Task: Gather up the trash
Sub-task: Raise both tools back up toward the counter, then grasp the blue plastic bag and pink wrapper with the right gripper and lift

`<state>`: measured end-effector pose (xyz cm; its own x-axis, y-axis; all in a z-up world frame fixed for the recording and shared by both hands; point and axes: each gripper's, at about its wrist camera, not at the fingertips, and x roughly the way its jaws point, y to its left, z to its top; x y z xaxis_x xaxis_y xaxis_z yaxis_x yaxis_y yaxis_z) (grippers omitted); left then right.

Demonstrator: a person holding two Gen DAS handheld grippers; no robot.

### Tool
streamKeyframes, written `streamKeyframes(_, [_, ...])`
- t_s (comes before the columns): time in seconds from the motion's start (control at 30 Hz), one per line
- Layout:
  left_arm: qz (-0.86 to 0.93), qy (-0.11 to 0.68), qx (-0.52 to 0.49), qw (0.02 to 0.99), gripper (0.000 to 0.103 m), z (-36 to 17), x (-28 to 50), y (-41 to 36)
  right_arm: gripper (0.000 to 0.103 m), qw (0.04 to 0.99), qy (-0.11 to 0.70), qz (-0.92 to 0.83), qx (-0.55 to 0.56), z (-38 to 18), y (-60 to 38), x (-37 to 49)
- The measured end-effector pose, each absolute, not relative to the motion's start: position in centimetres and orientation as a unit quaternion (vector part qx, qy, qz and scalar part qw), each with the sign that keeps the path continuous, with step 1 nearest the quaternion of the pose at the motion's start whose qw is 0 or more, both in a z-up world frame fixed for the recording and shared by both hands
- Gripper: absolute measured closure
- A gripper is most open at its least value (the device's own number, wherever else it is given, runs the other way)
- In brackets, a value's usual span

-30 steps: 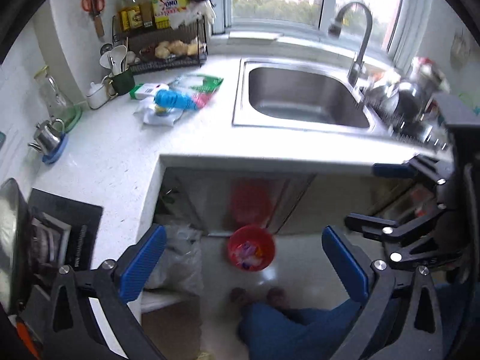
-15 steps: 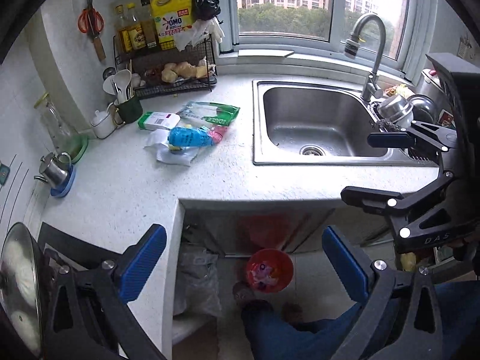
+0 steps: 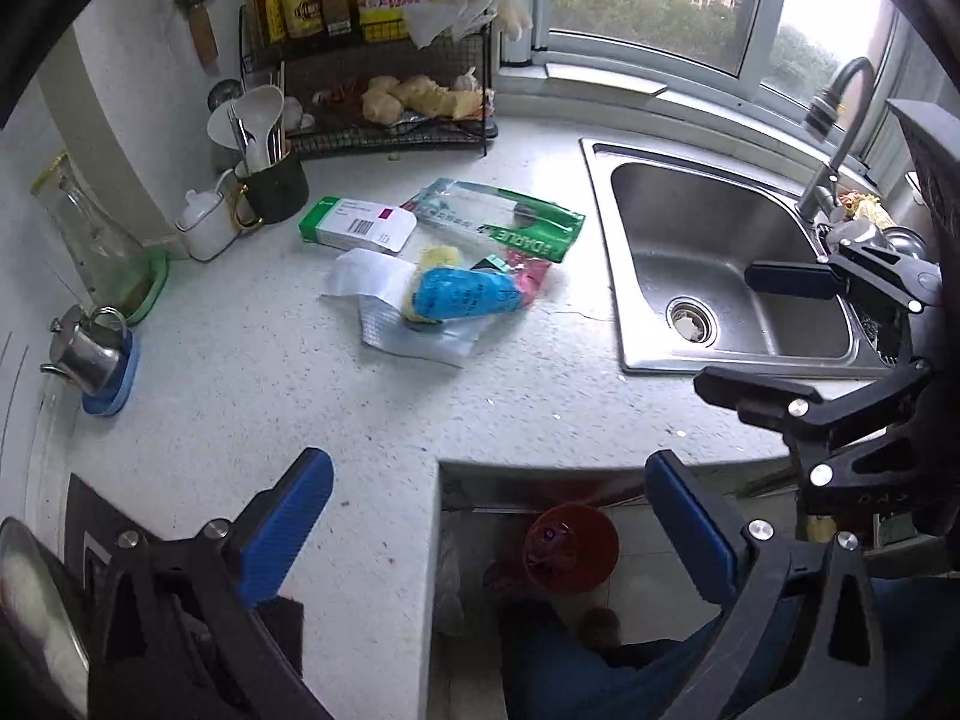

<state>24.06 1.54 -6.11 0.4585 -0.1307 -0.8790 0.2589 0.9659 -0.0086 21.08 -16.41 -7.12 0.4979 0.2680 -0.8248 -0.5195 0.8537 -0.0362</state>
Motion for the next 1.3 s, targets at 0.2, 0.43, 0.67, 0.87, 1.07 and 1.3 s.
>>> streamKeyframes(0.2, [-0.121, 0.536, 0.058, 0.834, 0.000, -8.9, 28.7, 4.2, 0.041, 0.830, 0.488, 0.215, -0.164, -9.9, -13.5, 25.4])
streamKeyframes(0.43, [-0.135, 0.564, 0.028, 0.814, 0.000, -11.5, 32.2, 7.0, 0.052, 0.814, 0.501, 0.216, -0.198, -12.2, -10.5, 29.2])
streamKeyframes(0.67, [-0.127, 0.588, 0.013, 0.799, 0.000, -13.2, 34.0, 9.3, 0.053, 0.796, 0.498, 0.229, -0.256, -13.9, -7.8, 31.5])
streamKeyframes(0.87, [-0.130, 0.594, 0.009, 0.794, 0.000, -13.8, 34.7, 10.1, 0.059, 0.777, 0.511, 0.250, -0.268, -15.0, -6.4, 33.3])
streamKeyframes(1.07, [-0.131, 0.596, 0.006, 0.792, 0.000, -13.9, 35.3, 10.6, 0.082, 0.767, 0.527, 0.263, -0.254, -15.7, -6.3, 34.0])
streamKeyframes(1.3, [-0.132, 0.595, 0.001, 0.793, 0.000, -13.7, 35.7, 10.9, 0.095, 0.780, 0.522, 0.268, -0.217, -14.6, -7.2, 33.4])
